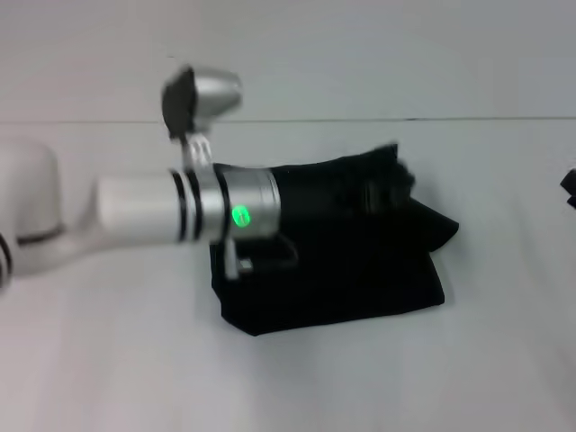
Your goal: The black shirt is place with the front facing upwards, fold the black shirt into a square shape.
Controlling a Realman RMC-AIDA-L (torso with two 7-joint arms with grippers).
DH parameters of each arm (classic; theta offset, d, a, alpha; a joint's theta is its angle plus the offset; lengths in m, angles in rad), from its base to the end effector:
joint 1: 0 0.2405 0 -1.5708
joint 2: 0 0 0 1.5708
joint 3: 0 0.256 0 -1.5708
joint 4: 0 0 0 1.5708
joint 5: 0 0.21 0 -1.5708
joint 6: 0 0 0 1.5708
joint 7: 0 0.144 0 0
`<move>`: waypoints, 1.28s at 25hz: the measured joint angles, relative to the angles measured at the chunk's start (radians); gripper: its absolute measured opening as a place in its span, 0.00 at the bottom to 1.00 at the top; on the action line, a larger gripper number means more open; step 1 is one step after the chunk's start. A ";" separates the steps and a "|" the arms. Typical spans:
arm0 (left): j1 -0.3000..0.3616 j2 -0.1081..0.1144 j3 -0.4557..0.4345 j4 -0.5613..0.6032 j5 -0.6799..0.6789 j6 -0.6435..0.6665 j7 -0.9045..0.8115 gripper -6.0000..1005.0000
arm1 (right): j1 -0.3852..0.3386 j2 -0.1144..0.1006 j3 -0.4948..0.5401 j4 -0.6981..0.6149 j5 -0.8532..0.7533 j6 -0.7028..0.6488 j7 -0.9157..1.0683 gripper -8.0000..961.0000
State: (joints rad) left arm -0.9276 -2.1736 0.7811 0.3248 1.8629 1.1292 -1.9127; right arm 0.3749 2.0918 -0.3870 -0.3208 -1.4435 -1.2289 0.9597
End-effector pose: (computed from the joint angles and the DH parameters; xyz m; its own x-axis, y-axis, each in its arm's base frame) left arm -0.1424 0.3976 -0.0997 0.4341 0.7428 0.5097 0.7956 -0.5815 0.1699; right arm 0.3593 0.3150 0.0283 0.4903 -0.1464 -0.8592 -0.8506 -0.2955 -0.4350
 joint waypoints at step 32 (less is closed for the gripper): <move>0.299 0.012 0.045 0.040 -0.211 0.017 0.177 0.83 | 0.151 -0.074 -0.413 -0.202 -0.116 -0.076 0.543 0.94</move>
State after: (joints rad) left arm -0.6288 -2.1617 0.8261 0.3646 1.6520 1.1463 -1.7352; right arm 0.5261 2.0175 -0.8000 -0.5224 -1.5594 -1.3053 1.5030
